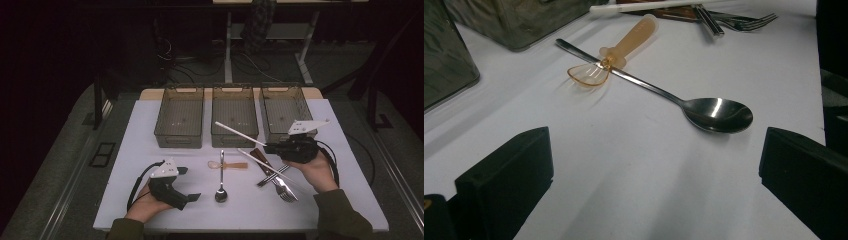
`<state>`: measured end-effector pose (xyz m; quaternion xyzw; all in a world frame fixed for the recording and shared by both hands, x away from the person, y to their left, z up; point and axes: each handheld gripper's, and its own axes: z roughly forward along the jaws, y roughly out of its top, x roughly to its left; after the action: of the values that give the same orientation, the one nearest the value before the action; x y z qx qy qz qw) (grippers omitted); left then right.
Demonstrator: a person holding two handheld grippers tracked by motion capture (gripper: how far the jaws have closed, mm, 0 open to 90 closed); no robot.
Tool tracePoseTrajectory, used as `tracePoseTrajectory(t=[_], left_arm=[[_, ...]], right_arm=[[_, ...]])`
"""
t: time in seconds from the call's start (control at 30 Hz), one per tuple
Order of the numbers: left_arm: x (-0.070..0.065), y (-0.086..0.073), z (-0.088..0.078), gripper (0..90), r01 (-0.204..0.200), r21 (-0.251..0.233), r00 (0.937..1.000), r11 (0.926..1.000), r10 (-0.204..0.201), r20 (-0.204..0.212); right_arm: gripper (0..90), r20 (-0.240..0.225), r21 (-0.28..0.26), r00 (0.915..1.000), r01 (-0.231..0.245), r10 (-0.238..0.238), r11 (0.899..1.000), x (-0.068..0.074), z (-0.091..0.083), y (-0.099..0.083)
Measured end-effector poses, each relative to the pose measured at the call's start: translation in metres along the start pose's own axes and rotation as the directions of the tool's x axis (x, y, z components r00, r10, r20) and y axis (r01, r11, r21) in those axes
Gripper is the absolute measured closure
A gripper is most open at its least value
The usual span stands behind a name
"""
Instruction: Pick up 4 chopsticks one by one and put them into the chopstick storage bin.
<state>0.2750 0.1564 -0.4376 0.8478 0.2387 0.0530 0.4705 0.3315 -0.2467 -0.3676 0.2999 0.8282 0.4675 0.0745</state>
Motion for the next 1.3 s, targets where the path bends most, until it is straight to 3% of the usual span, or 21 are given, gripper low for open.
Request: tracePoseTrajectory(t=[0.6, 1.3], left_arm=[[-0.001, 0.001, -0.001, 0.0, -0.005, -0.005, 1.0, 1.0, 0.005, 0.006], [-0.001, 0.001, -0.001, 0.0, -0.009, -0.012, 0.9998, 0.9999, 0.009, 0.015]], right_arm=[[85.2, 0.018, 0.013, 0.9998, -0.003, 0.003, 1.0, -0.003, 0.033, 0.04], [85.2, 0.044, 0.04, 0.9983, -0.039, 0.037, 0.998, -0.012, 0.072, 0.078]])
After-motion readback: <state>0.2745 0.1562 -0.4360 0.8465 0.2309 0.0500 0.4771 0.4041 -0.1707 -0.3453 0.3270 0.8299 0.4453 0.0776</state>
